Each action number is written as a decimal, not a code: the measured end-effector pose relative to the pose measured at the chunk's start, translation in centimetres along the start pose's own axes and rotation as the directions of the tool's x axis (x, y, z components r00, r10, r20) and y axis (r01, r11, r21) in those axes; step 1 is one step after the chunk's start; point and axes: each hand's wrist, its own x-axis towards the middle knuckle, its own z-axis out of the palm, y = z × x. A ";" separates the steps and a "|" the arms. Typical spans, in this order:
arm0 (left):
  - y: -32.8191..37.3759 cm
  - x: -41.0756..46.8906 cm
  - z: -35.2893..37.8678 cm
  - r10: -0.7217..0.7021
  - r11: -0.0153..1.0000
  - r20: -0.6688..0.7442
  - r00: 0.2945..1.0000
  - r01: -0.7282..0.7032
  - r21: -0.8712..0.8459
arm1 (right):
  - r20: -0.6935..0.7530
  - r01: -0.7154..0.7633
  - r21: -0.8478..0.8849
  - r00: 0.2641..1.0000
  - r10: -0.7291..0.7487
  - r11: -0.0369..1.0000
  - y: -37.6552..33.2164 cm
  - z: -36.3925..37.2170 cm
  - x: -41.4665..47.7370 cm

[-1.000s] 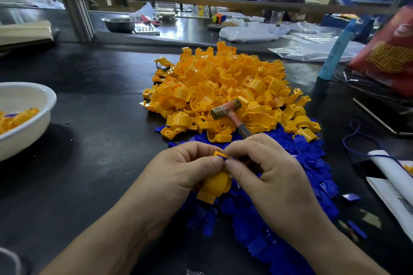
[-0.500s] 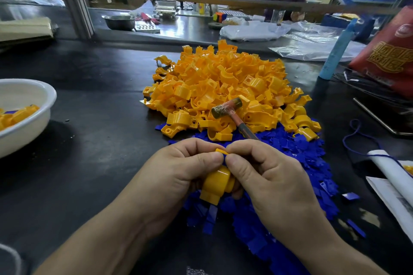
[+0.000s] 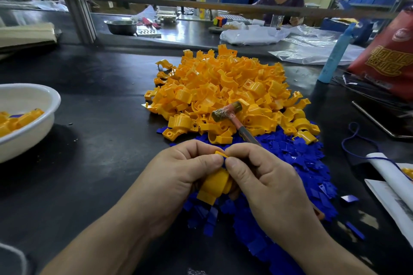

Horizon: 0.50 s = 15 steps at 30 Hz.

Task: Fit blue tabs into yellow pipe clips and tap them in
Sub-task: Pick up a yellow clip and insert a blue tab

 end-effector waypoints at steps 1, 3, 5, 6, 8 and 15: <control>0.2 0.0 0.0 -0.002 1.000 0.001 1.000 0.002 0.010 | -0.005 0.019 -0.041 1.000 -0.019 0.999 0.1 -0.1 0.1; 0.8 -0.1 -0.8 0.016 0.999 -0.049 0.999 -0.014 0.053 | -0.051 0.095 -0.236 0.993 -0.110 0.967 0.4 -0.6 0.3; 1.3 0.0 -2.4 0.043 0.983 -0.191 0.981 -0.008 0.185 | -0.134 0.111 -0.479 0.971 -0.198 0.870 1.0 -1.9 0.5; 1.4 0.1 -3.4 0.052 0.963 -0.271 0.961 0.025 0.270 | -0.171 0.061 -0.576 0.966 -0.193 0.815 1.2 -2.7 0.7; 1.4 0.3 -5.4 0.047 0.903 -0.390 0.920 0.128 0.410 | -0.197 -0.098 -0.740 0.978 -0.074 0.665 1.7 -4.2 0.9; 1.0 0.8 -7.1 0.100 0.722 -0.501 0.860 0.284 0.631 | -0.114 -0.226 -0.851 0.960 0.254 0.473 2.5 -5.1 1.1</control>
